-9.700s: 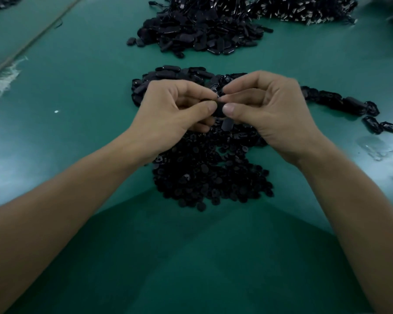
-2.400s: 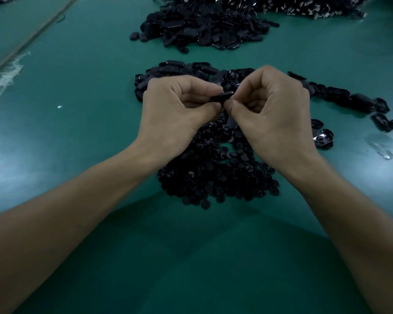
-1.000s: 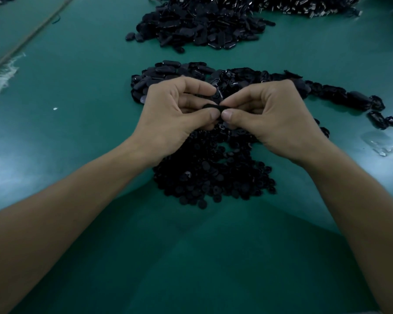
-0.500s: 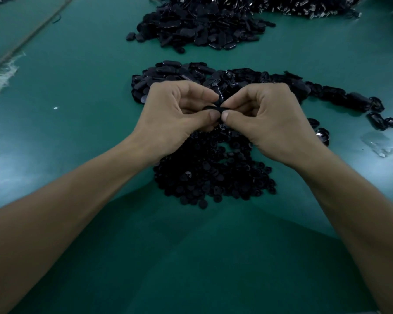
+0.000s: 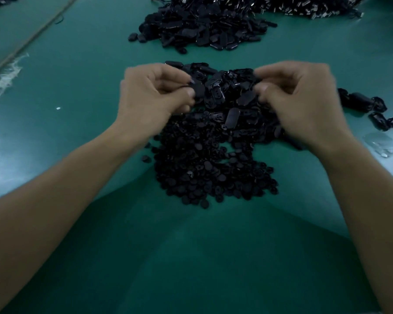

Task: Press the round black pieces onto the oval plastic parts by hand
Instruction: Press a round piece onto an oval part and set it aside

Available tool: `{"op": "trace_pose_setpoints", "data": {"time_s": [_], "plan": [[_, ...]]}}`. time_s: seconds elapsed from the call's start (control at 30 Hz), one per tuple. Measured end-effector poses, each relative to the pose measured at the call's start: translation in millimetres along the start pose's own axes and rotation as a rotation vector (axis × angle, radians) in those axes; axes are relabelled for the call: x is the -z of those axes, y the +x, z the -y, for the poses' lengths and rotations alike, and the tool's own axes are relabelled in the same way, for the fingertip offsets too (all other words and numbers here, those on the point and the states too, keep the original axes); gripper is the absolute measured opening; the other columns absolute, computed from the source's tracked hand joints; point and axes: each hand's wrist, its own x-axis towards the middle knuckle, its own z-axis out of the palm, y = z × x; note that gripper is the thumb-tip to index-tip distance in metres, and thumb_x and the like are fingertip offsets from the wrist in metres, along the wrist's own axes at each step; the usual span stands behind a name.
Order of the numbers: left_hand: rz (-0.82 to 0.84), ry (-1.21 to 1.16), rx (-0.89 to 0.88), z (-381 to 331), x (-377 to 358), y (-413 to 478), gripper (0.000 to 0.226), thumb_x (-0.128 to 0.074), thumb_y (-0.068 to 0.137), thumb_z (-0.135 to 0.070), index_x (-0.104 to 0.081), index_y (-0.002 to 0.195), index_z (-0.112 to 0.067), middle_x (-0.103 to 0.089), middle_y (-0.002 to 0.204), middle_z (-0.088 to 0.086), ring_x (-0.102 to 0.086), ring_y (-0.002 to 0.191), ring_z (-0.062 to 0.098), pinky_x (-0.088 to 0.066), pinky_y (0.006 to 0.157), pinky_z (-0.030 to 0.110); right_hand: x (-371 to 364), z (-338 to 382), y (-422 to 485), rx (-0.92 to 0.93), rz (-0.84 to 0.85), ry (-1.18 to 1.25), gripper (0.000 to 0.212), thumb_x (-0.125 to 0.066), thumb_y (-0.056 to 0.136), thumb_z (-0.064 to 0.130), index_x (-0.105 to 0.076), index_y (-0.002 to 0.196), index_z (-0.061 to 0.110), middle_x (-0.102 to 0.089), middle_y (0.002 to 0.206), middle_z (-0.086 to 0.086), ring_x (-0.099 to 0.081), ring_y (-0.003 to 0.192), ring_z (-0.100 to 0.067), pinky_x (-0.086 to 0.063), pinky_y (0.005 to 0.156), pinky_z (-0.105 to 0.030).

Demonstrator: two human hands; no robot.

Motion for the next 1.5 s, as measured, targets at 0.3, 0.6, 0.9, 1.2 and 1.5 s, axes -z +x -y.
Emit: {"op": "trace_pose_setpoints", "data": {"time_s": [0.3, 0.6, 0.9, 1.2, 1.5], "plan": [[-0.232, 0.121, 0.080, 23.7, 23.9, 18.2, 0.014, -0.081, 0.082, -0.018, -0.069, 0.084, -0.025, -0.074, 0.069, -0.007, -0.073, 0.066, 0.010, -0.050, 0.058, 0.017, 25.9, -43.4, 8.6, -0.287, 0.134, -0.407, 0.023, -0.069, 0.093, 0.030, -0.074, 0.109, 0.014, -0.058, 0.090, 0.002, -0.053, 0.093, -0.019, -0.042, 0.085, -0.028], [-0.258, 0.084, 0.120, 40.1, 27.6, 25.5, 0.012, -0.081, 0.081, -0.014, -0.074, 0.089, -0.021, -0.074, 0.081, 0.001, -0.070, 0.063, 0.011, -0.061, 0.073, 0.031, 27.4, -47.0, 9.2, -0.337, 0.102, -0.256, 0.013, -0.080, 0.084, 0.027, -0.069, 0.090, 0.025, -0.064, 0.096, -0.004, -0.057, 0.086, -0.018, -0.037, 0.059, -0.017], [-0.217, 0.083, 0.049, 28.9, 19.7, 18.2, 0.014, -0.082, 0.083, -0.016, -0.071, 0.087, -0.024, -0.074, 0.086, -0.001, -0.069, 0.073, 0.011, -0.056, 0.066, 0.024, 29.1, -48.4, 11.0, -0.141, -0.020, -0.212, 0.012, -0.079, 0.085, 0.019, -0.073, 0.094, 0.024, -0.069, 0.090, -0.003, -0.061, 0.084, -0.018, -0.045, 0.075, -0.020], [0.209, -0.020, 0.102, -12.9, -6.9, -8.1, 0.007, -0.072, 0.093, -0.022, -0.074, 0.090, -0.016, -0.075, 0.074, 0.003, -0.070, 0.060, 0.016, -0.056, 0.054, 0.024, -7.0, -14.1, -3.4, 0.364, -0.007, 0.080, 0.018, -0.076, 0.087, 0.010, -0.073, 0.101, 0.022, -0.064, 0.096, 0.002, -0.065, 0.084, -0.001, -0.052, 0.077, -0.017], [0.377, -0.227, 0.166, -16.4, -15.7, -16.3, 0.023, -0.078, 0.074, -0.021, -0.074, 0.095, -0.011, -0.076, 0.077, 0.005, -0.073, 0.067, 0.015, -0.058, 0.061, 0.022, -28.4, -7.0, -12.6, 0.457, -0.006, 0.175, 0.018, -0.073, 0.085, -0.001, -0.075, 0.097, 0.013, -0.066, 0.093, -0.004, -0.068, 0.076, -0.011, -0.055, 0.070, -0.023]]}}
